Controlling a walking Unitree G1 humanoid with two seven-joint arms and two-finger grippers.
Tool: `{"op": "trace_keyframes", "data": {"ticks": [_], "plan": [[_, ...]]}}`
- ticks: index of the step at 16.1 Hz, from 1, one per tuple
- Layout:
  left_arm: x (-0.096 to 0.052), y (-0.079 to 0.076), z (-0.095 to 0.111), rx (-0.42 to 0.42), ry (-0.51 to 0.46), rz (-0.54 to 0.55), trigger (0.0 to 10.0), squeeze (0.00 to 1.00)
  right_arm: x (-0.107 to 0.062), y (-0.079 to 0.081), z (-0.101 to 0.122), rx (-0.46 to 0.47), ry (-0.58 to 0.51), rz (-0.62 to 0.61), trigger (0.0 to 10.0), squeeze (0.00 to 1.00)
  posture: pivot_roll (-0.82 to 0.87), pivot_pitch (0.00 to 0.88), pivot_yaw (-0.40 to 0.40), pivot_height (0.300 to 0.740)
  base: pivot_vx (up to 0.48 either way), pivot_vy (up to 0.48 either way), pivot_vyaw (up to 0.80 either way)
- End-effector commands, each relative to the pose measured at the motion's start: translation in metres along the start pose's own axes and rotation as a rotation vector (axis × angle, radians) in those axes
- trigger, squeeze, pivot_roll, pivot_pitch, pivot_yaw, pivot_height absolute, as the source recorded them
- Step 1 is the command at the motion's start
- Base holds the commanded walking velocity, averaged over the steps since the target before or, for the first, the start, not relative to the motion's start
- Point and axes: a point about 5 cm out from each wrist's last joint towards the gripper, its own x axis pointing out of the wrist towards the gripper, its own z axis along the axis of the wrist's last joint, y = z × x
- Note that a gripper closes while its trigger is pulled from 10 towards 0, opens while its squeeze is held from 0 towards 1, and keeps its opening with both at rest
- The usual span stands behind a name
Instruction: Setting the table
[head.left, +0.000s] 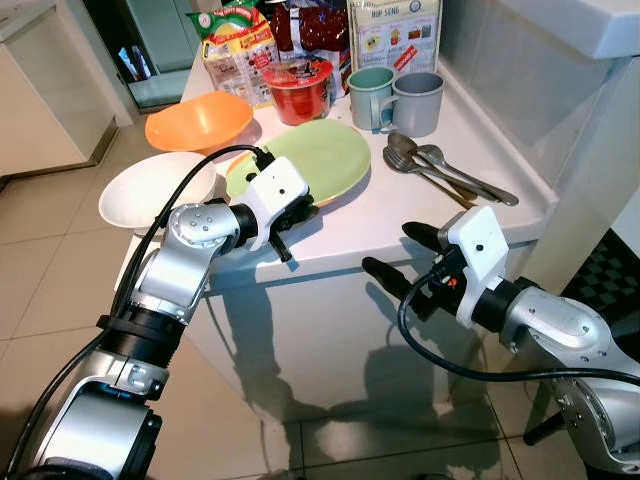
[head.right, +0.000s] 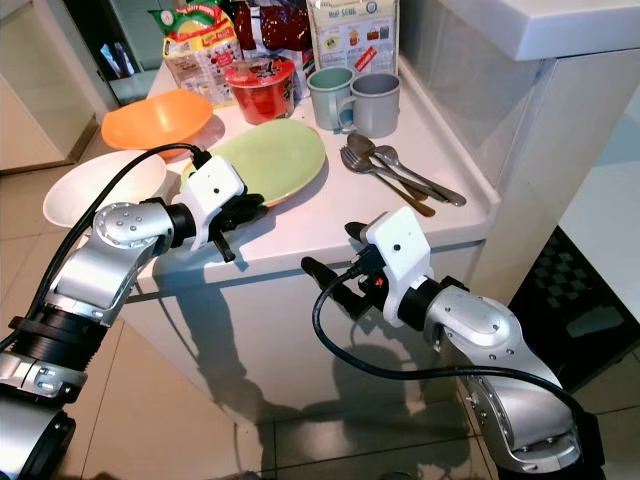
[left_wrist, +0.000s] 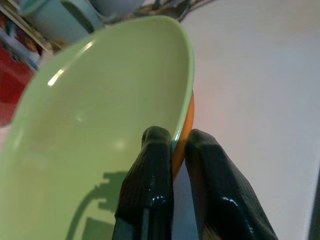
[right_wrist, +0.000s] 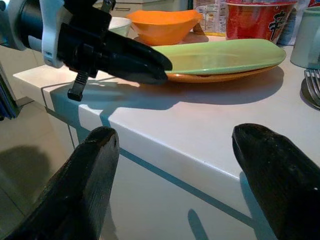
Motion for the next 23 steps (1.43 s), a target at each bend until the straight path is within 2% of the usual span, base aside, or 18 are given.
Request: {"op": "trace_keyframes", "data": {"ticks": [1,2,3,4,5,6,7,8,9,10,11,12,14,15,19,21,23], "plan": [[-0.004,0.001,-0.008,-0.045,0.013,0.014,10.0,0.0,0.0,0.001,-0.002,0.021,0.006,0.002,10.0,0.0,0.01,0.036,0.13,0.74,0.0,0.0,0.0],[-0.004,-0.013,-0.001,-0.001,-0.023,-0.09,10.0,0.0,0.0,0.001,-0.002,0.024,0.006,0.0,10.0,0.0,0.01,0.042,0.134,0.74,0.0,0.0,0.0],[-0.001,0.015,0.003,-0.065,-0.015,0.093,10.0,0.0,0.0,0.001,-0.002,0.026,0.007,-0.002,10.0,0.0,0.01,0.039,0.134,0.74,0.0,0.0,0.0],[0.0,0.02,0.003,-0.133,-0.013,0.093,10.0,0.0,0.0,0.001,-0.003,0.03,0.008,-0.004,10.0,0.0,0.01,0.037,0.133,0.74,0.0,0.0,0.0],[0.0,0.0,0.001,-0.167,-0.007,-0.046,10.0,0.0,0.0,0.001,-0.003,0.031,0.009,-0.004,10.0,0.0,0.02,0.039,0.134,0.74,0.0,0.0,0.0],[-0.002,-0.037,0.003,-0.145,-0.028,-0.248,10.0,0.0,0.0,0.001,-0.003,0.028,0.01,-0.004,10.0,0.0,0.01,0.043,0.144,0.74,0.0,0.0,0.0],[0.002,-0.034,0.009,-0.16,-0.067,-0.187,10.0,0.0,0.0,0.001,-0.002,0.026,0.008,-0.006,10.0,0.0,0.01,0.042,0.141,0.74,0.0,0.0,0.0],[0.007,-0.019,0.007,-0.178,-0.063,-0.083,10.0,0.0,0.0,0.0,-0.001,0.025,0.004,-0.01,10.0,0.0,0.01,0.043,0.14,0.74,0.0,0.0,0.0],[0.008,-0.011,0.002,-0.188,-0.032,-0.028,10.0,0.0,-0.001,0.001,-0.001,0.026,0.004,-0.011,10.0,0.0,0.01,0.043,0.14,0.74,0.0,0.0,0.0],[0.008,-0.009,-0.001,-0.245,-0.024,-0.033,10.0,0.0,-0.002,0.001,-0.002,0.027,0.008,-0.01,10.0,0.0,0.01,0.043,0.141,0.74,0.0,0.0,0.0],[0.008,-0.009,0.0,-0.241,-0.024,-0.03,10.0,0.56,-0.002,0.001,-0.003,0.027,0.009,-0.01,10.0,0.0,0.01,0.043,0.141,0.74,0.0,0.0,0.0],[0.005,-0.009,0.002,-0.215,-0.026,0.002,10.0,1.0,-0.001,0.002,-0.003,0.03,0.006,-0.009,10.0,0.0,0.01,0.044,0.139,0.74,0.0,0.0,0.0],[0.006,-0.01,0.002,-0.217,-0.023,0.001,10.0,1.0,-0.001,0.002,-0.002,0.031,0.005,-0.008,10.0,0.0,0.01,0.045,0.139,0.74,0.0,0.0,0.0],[0.008,-0.01,0.002,-0.2,-0.015,-0.001,10.0,0.0,0.0,0.002,-0.002,0.03,0.007,-0.006,10.0,0.0,0.01,0.046,0.139,0.74,0.0,0.0,0.0],[0.011,-0.011,0.001,-0.177,0.005,-0.013,10.0,0.0,0.0,0.0,0.0,0.018,0.001,-0.01,10.0,0.0,0.01,0.045,0.141,0.74,0.0,0.0,0.0],[0.009,-0.017,-0.005,-0.165,0.041,-0.057,10.0,0.0,-0.001,-0.001,0.001,0.012,-0.001,-0.016,10.0,0.0,0.01,0.037,0.143,0.74,0.0,0.0,0.0],[0.007,-0.017,-0.005,-0.157,0.046,-0.062,10.0,0.0,-0.001,-0.001,0.0,0.013,0.0,-0.016,10.0,0.0,0.01,0.034,0.142,0.74,0.0,0.0,0.0]]}}
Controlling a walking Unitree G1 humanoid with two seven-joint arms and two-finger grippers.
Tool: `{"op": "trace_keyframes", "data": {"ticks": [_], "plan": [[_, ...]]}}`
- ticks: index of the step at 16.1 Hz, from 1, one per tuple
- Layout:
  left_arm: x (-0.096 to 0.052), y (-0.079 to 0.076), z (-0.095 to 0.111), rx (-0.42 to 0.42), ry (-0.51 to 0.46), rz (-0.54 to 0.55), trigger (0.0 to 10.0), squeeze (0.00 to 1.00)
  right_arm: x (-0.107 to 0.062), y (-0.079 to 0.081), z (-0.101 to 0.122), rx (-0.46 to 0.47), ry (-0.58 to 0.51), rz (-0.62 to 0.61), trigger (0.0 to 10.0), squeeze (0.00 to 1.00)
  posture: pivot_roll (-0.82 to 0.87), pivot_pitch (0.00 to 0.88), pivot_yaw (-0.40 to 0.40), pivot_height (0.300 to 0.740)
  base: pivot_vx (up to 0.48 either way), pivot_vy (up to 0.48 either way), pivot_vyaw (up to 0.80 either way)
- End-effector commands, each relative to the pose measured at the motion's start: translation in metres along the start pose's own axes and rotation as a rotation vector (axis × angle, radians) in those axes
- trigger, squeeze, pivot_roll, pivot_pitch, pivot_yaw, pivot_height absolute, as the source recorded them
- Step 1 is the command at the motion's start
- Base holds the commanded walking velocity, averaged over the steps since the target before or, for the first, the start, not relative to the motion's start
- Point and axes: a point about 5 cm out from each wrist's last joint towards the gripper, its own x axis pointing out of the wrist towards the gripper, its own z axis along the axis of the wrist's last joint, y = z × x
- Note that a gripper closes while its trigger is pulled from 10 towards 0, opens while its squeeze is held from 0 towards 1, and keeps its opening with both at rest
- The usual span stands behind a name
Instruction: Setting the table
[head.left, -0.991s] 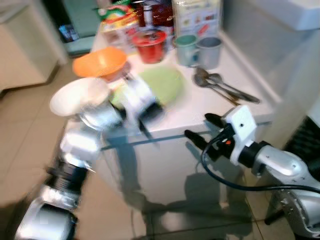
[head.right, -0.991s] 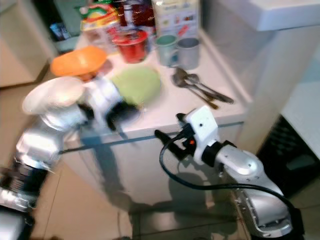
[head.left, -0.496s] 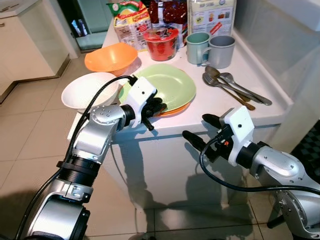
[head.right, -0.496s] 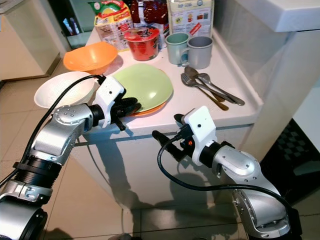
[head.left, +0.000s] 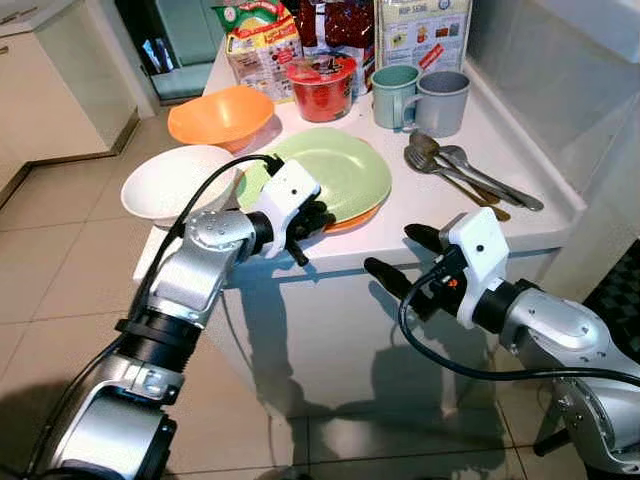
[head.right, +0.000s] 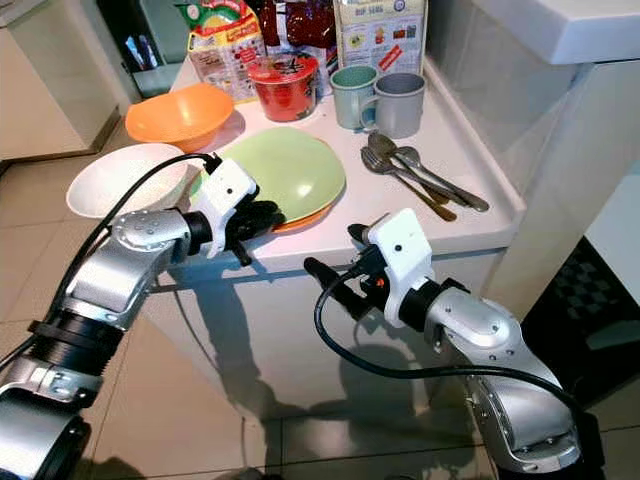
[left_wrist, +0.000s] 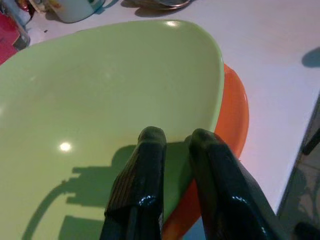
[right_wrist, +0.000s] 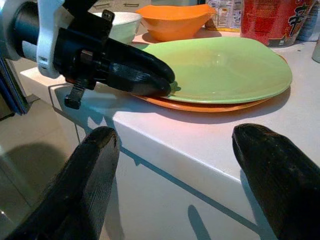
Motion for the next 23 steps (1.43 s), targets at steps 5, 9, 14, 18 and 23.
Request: {"op": "trace_keyframes", "data": {"ticks": [5,9,14,18,23], "plan": [[-0.004,0.0,-0.006,0.021,0.044,-0.017,10.0,0.0,0.002,-0.001,0.003,-0.005,-0.009,0.003,10.0,0.0,0.02,0.026,0.139,0.74,0.0,0.0,0.0],[-0.01,-0.002,0.004,0.027,0.026,-0.037,10.0,0.0,0.002,0.0,0.003,-0.007,-0.01,0.003,10.0,0.0,0.03,0.032,0.145,0.74,0.0,0.0,0.0],[0.003,-0.001,-0.023,-0.021,0.097,0.021,10.0,0.0,0.002,0.001,0.002,-0.002,-0.006,0.006,10.0,0.0,0.01,0.035,0.143,0.74,0.0,0.0,0.0],[0.015,-0.007,-0.035,-0.027,0.13,0.011,10.0,0.0,0.001,0.001,0.002,-0.001,-0.005,0.004,10.0,0.0,0.01,0.037,0.142,0.74,0.0,0.0,0.0],[0.017,-0.007,-0.035,-0.041,0.098,0.017,0.0,0.0,0.001,0.002,0.002,0.0,-0.004,0.005,10.0,0.0,0.01,0.036,0.139,0.74,0.0,0.0,0.0]]}}
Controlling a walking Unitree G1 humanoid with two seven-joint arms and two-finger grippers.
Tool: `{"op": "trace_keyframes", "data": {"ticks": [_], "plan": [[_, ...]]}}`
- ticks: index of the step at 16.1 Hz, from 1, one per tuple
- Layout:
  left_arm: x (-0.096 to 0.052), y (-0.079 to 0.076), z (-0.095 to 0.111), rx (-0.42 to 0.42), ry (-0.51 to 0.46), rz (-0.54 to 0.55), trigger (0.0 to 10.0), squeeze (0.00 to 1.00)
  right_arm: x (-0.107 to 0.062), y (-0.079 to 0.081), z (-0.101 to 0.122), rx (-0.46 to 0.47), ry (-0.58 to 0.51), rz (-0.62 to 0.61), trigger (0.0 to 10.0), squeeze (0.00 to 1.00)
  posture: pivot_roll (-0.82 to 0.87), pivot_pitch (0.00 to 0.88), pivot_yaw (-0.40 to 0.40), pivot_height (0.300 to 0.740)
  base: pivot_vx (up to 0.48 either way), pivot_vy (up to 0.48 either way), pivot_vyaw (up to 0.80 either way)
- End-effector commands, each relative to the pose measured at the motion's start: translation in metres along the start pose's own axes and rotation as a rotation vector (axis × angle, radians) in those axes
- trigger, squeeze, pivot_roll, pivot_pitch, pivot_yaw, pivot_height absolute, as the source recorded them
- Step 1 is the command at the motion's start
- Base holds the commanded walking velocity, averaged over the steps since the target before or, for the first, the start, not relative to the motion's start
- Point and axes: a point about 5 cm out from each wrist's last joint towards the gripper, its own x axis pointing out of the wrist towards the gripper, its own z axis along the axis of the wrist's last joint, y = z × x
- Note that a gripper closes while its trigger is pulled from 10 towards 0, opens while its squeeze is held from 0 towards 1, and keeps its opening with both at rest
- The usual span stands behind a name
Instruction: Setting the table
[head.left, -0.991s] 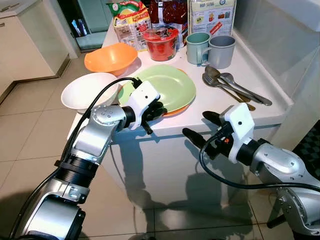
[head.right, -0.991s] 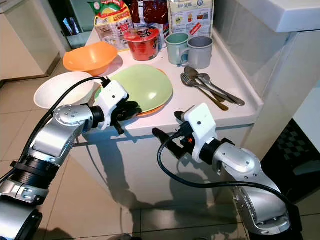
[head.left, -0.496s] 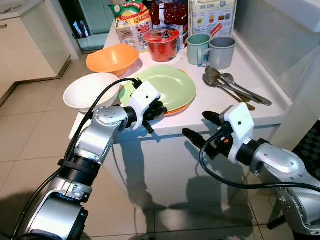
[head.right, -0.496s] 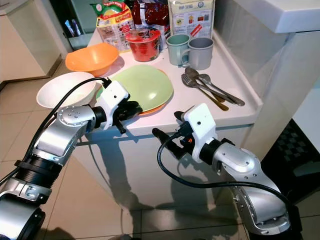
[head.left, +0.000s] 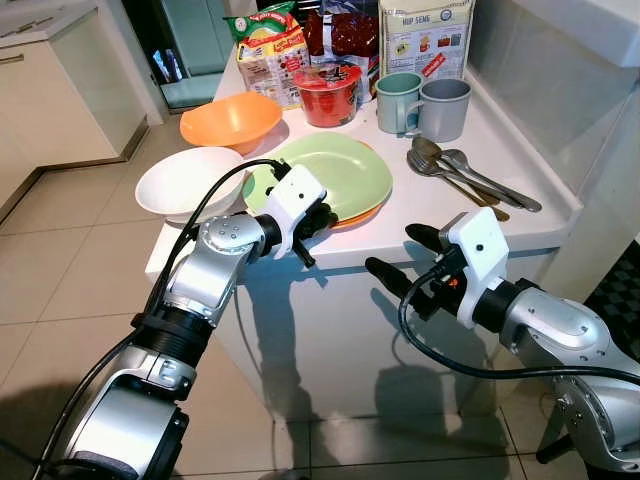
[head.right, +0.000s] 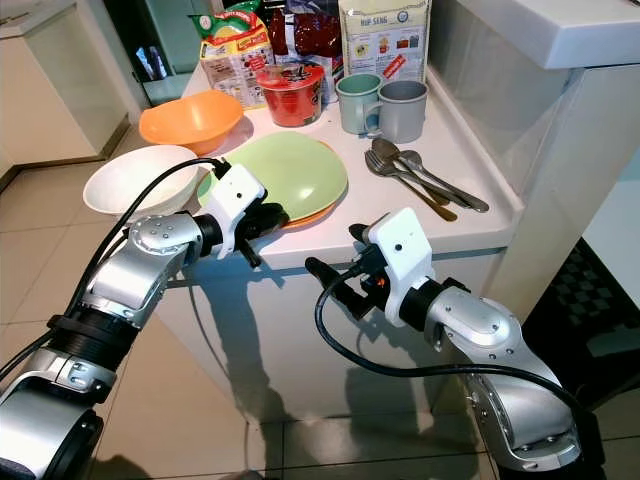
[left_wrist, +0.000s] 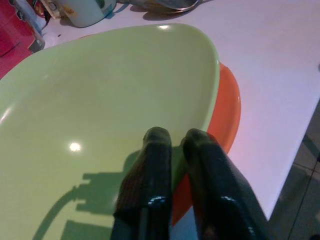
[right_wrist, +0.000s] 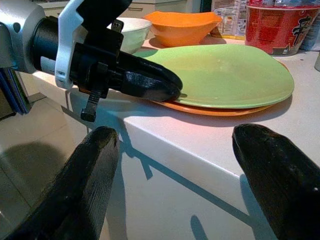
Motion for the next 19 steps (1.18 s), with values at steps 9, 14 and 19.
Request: {"op": "trace_keyframes", "data": {"ticks": [9,14,19], "plan": [[0.001,0.007,-0.017,-0.018,0.071,0.045,10.0,0.61,0.0,0.003,0.002,0.0,-0.008,0.007,10.0,0.0,0.01,0.037,0.14,0.74,0.0,0.0,0.0],[0.0,0.012,-0.01,-0.007,0.056,0.051,10.0,1.0,0.0,0.002,0.002,0.001,-0.007,0.009,10.0,0.0,0.01,0.038,0.14,0.74,0.0,0.0,0.0],[0.001,0.009,-0.013,-0.013,0.063,0.033,10.0,1.0,0.0,0.003,0.001,0.004,-0.006,0.009,10.0,0.0,0.01,0.04,0.14,0.74,0.0,0.0,0.0]]}}
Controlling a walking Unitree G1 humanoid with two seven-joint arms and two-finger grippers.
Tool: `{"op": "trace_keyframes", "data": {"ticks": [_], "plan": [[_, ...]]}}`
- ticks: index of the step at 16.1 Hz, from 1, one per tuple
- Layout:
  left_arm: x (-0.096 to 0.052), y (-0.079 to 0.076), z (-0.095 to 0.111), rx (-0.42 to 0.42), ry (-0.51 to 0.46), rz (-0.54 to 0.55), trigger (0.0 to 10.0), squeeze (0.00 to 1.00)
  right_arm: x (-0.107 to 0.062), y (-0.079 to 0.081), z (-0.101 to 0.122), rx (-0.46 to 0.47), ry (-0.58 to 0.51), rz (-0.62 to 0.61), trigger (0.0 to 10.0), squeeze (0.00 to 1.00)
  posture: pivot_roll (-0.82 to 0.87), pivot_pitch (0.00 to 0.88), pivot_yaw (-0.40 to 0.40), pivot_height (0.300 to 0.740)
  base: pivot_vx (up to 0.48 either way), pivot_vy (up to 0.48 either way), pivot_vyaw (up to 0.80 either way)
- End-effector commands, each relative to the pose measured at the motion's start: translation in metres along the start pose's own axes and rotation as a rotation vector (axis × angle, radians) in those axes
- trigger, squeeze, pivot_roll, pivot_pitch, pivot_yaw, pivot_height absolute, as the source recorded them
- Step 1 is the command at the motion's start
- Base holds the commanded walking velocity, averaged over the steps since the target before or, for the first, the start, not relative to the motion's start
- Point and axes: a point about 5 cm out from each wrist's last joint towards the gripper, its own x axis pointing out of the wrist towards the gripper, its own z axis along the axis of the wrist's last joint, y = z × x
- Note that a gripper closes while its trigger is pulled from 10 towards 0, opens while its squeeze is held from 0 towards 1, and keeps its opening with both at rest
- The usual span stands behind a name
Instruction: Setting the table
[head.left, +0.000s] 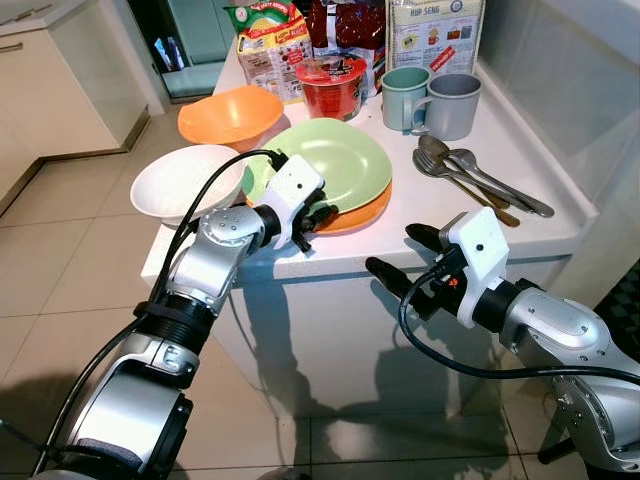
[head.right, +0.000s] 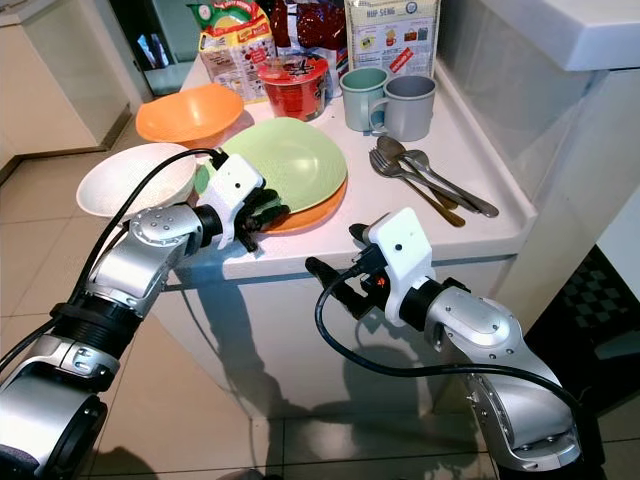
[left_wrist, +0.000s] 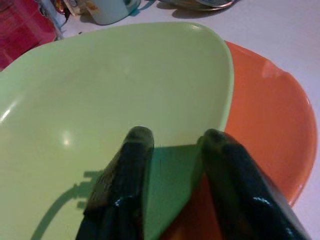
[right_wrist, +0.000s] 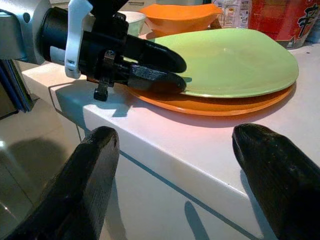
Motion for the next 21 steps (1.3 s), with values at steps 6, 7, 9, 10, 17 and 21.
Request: {"op": "trace_keyframes", "data": {"ticks": [6,7,9,10,17,21], "plan": [[0.0,-0.007,-0.021,-0.009,0.112,-0.053,10.0,0.0,0.0,0.003,0.002,0.003,-0.005,0.008,10.0,0.0,0.01,0.049,0.143,0.74,0.0,0.0,0.0],[0.0,-0.007,-0.025,-0.006,0.13,-0.062,10.0,0.0,0.0,0.003,0.004,0.0,-0.008,0.008,10.0,0.0,0.01,0.05,0.144,0.74,0.0,0.0,0.0],[0.001,-0.006,-0.03,-0.003,0.156,-0.049,10.0,0.0,0.0,0.002,0.005,-0.004,-0.012,0.006,10.0,0.0,0.01,0.051,0.145,0.74,0.0,0.0,0.0],[0.002,-0.006,-0.031,-0.003,0.163,-0.05,10.0,0.0,-0.001,0.002,0.005,-0.008,-0.012,0.005,10.0,0.0,0.01,0.052,0.146,0.74,0.0,0.0,0.0],[0.007,-0.005,-0.043,0.013,0.213,-0.046,10.0,0.0,-0.001,0.001,0.012,-0.022,-0.026,0.007,10.0,0.0,0.0,0.058,0.146,0.74,0.0,0.0,0.0],[0.005,0.006,-0.024,0.042,0.157,-0.018,10.0,0.0,-0.001,0.001,0.012,-0.02,-0.021,0.008,10.0,0.0,0.0,0.062,0.141,0.74,0.0,0.0,0.0]]}}
